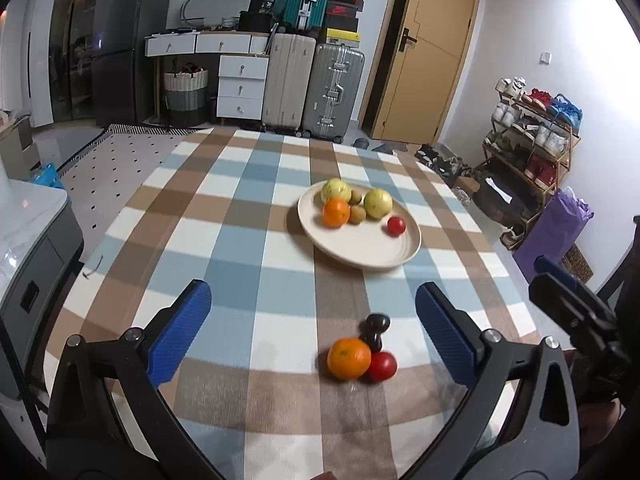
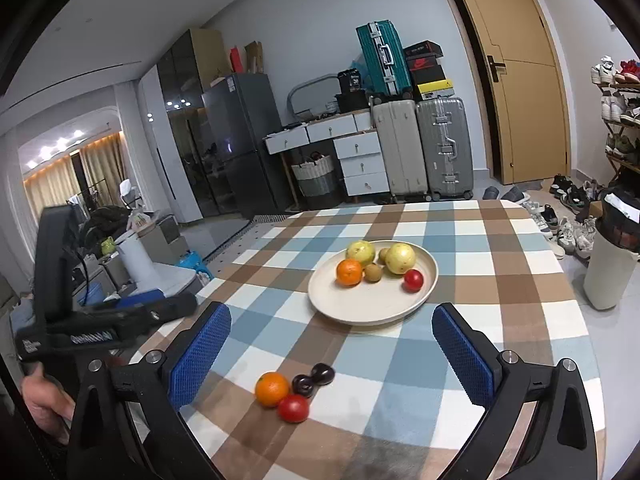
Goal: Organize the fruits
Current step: 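Withdraw both tools from the plate toward the remaining fruits, then lower the left gripper onto the orange and close on it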
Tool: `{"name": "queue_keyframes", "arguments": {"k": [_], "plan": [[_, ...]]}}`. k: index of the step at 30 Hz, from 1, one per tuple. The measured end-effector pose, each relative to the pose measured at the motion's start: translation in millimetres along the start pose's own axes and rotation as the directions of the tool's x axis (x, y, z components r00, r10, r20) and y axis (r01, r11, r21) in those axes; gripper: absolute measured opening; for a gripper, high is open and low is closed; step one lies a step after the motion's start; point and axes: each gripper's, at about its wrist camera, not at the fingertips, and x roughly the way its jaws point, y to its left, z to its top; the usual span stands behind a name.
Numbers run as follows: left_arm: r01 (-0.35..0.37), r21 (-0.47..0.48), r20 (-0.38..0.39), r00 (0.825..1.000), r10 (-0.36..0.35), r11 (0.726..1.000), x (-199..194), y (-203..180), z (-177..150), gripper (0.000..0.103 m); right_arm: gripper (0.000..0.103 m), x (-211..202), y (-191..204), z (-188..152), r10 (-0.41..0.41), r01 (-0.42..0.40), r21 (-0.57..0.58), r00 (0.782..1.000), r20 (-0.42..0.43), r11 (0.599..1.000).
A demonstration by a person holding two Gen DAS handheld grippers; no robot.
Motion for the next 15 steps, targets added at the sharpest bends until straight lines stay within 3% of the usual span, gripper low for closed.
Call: {"name": "queue_keyframes", "arguments": {"k": [15], "plan": [[-0.024, -0.023, -0.089, 0.996, 0.022, 0.999, 31, 14, -56, 0.102, 0.103, 11, 3, -47, -0.056, 0.059, 0.022, 0.995, -0.088, 0.998]]}}
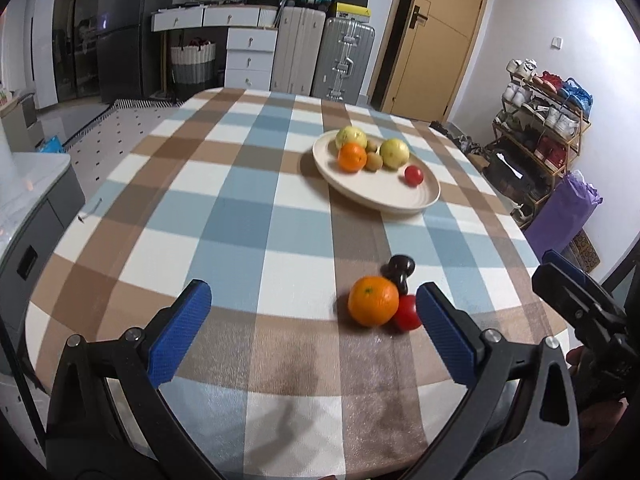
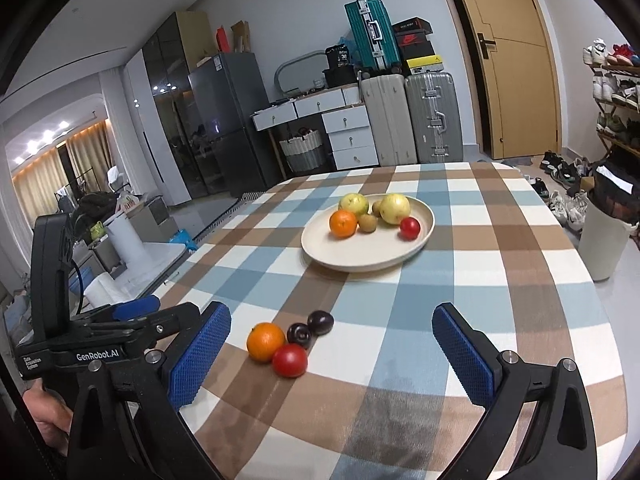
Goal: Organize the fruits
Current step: 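Lower the left gripper onto the orange and close on it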
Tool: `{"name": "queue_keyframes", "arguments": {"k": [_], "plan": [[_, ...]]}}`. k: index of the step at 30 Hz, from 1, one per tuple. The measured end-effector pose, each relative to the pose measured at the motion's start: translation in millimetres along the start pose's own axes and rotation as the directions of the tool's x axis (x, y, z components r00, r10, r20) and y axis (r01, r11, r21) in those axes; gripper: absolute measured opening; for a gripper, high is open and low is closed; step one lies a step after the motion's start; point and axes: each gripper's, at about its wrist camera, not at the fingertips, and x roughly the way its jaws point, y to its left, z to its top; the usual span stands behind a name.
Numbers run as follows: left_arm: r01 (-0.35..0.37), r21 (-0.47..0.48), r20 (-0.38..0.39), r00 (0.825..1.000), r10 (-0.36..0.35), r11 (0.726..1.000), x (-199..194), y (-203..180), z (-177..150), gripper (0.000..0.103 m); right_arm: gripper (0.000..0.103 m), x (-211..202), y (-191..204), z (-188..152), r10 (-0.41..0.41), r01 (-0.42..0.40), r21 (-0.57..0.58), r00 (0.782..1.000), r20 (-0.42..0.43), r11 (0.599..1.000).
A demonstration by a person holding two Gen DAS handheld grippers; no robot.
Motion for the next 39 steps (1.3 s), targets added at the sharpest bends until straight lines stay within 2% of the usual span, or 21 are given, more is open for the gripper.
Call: {"name": "queue_keyframes", "arguments": {"k": [11, 28, 37, 39], "plan": [[0.026, -0.004, -0.073, 0.997, -0.026, 1.0, 34, 1, -13, 0.102, 0.103, 12, -4, -18, -0.006, 0.005, -0.016, 0.999, -0.049, 1.0], [0.059, 0.005, -0.137, 0.989, -0.058, 0.998, 79, -4, -5, 0.102, 0.103, 27, -13, -18, 0.035, -0.035, 0.001, 0.996, -0.081, 0.999], [0.11, -0.02, -0.152, 0.982, -0.112, 0.994, 94, 0, 0, 0.101, 0.103, 35, -16, -19, 0.048, -0.047, 0.013, 0.994, -0.096, 0.999], [0.129, -0.034, -0.155, 0.979, -0.133, 0.991, 95, 1, 1, 0.098, 0.103, 37, -17, -18, 0.05, -0.049, 0.016, 0.994, -0.097, 0.999]]}}
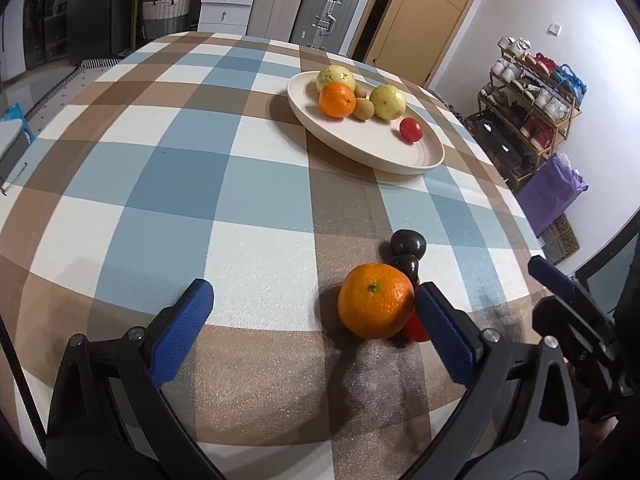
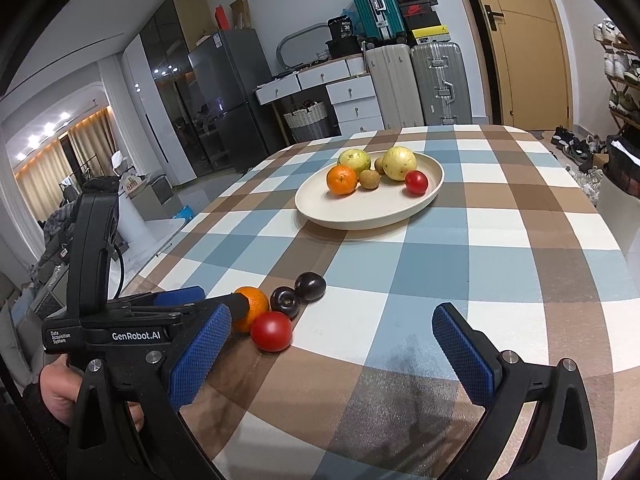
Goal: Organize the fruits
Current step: 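Lower the left gripper onto the orange and close on it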
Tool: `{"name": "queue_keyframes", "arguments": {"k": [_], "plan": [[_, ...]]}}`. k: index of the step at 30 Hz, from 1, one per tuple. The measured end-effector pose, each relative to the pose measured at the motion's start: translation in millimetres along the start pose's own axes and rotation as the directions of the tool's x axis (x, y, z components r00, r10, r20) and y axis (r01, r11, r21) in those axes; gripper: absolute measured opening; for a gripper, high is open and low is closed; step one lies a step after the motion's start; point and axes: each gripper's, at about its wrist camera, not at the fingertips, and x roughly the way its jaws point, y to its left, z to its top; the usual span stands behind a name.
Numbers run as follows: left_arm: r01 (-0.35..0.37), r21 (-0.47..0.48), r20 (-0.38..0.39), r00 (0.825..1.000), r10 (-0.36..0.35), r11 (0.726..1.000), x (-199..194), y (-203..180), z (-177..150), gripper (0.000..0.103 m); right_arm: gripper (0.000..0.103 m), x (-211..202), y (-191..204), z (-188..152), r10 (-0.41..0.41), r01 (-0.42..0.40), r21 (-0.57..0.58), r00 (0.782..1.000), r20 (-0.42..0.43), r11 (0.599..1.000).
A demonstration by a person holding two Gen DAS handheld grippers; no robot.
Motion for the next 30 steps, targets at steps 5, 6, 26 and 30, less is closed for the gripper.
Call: {"name": "queue_keyframes", "arguments": {"k": [5, 6, 26, 30], "plan": [[0.06, -0.003, -0.001, 0.998, -0.06, 0.998, 1, 2, 1, 0.087, 0.103, 2, -1, 2, 0.009, -0.009, 0.008, 1.0, -0.003, 1.0], [0.067, -0.005, -0.001, 0.998, -0.067, 0.998, 1, 2, 1, 0.086, 0.103, 2, -1, 2, 0.01, -0.01, 0.008, 1.0, -0.004, 1.0], [0.254, 0.004, -0.015, 0.967, -0.254, 0.967, -7, 2, -2, 0.031, 0.103, 2, 9, -2, 0.008, -0.008, -0.01, 1.0, -0.014, 1.0], [0.257, -0.003, -0.001, 0.966, -0.257, 0.966, -13, 6, -6, 0.028, 0.103, 1, 11, -3, 0.0, 0.0, -0.009, 1.0, -0.017, 1.0]]}}
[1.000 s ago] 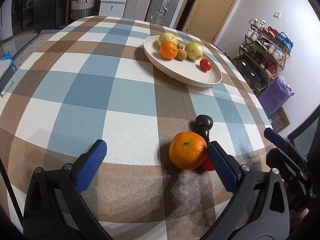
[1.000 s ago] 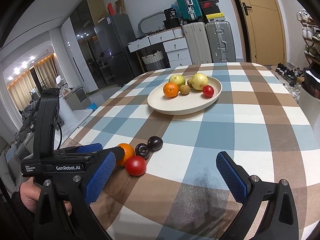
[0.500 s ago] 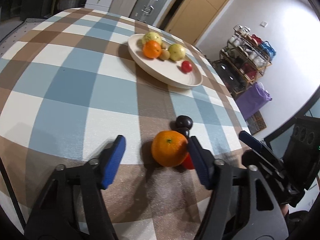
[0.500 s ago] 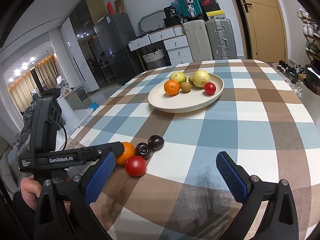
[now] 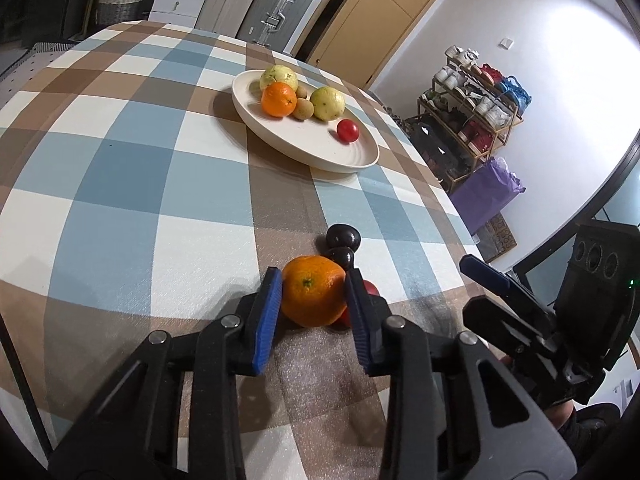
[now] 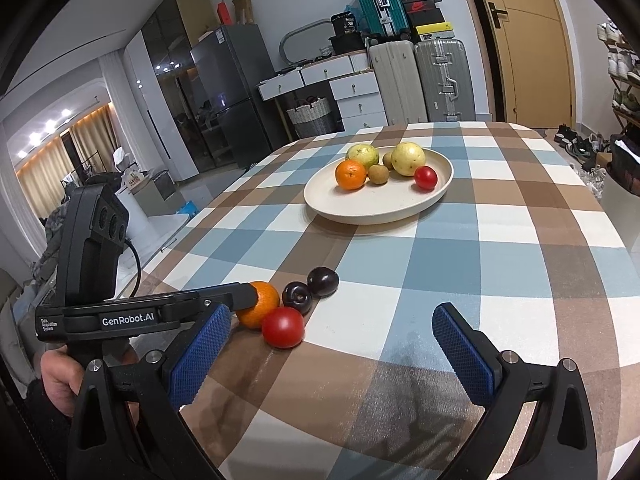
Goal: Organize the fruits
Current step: 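Lower the left gripper onto the orange and close on it, then grasp the other red tomato with the right gripper while the left gripper holds the orange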
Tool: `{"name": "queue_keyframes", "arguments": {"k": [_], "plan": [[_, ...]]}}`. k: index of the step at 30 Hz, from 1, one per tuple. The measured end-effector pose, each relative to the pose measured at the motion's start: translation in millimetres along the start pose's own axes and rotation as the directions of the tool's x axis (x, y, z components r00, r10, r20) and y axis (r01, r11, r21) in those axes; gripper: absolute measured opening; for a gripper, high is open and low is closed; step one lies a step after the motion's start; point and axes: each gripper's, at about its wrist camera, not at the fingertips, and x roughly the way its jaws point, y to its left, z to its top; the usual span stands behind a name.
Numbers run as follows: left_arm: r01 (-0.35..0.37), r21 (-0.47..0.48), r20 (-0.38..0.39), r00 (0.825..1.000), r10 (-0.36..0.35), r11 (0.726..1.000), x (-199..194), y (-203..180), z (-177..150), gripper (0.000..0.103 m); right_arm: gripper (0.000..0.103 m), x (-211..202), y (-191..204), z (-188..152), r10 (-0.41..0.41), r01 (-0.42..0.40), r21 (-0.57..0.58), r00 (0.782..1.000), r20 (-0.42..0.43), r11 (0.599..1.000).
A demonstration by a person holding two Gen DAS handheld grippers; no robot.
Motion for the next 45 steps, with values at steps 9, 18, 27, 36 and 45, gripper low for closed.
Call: {"name": "queue_keyframes", "arguments": {"k": [9, 18, 27, 36, 45], "plan": [[0.032, -0.035, 0.026, 0.999, -0.031, 0.999, -12, 12, -2, 0.019, 0.103, 4, 9, -1, 0.003, -0.003, -0.012, 1.0, -0.019, 1.0], [0.054, -0.077, -0.016, 0.998, -0.055, 0.996, 1, 16, -3, 0.038, 0.103, 5, 17, -3, -0.001, 0.001, -0.026, 1.0, -0.03, 1.0], [0.084, -0.078, -0.029, 0.996, -0.086, 0.993, 12, 15, 1, 0.034, 0.103, 5, 16, -4, -0.002, 0.001, -0.025, 0.999, -0.033, 1.0], [0.084, -0.096, -0.024, 0.996, -0.086, 0.992, 6, 20, 1, 0.033, 0.103, 8, 14, -5, 0.013, -0.014, -0.015, 0.998, -0.056, 1.0], [0.073, -0.111, 0.021, 0.997, -0.071, 0.991, -21, 33, -2, 0.033, 0.103, 27, 21, -8, 0.04, -0.041, -0.007, 0.993, -0.112, 0.999]]}}
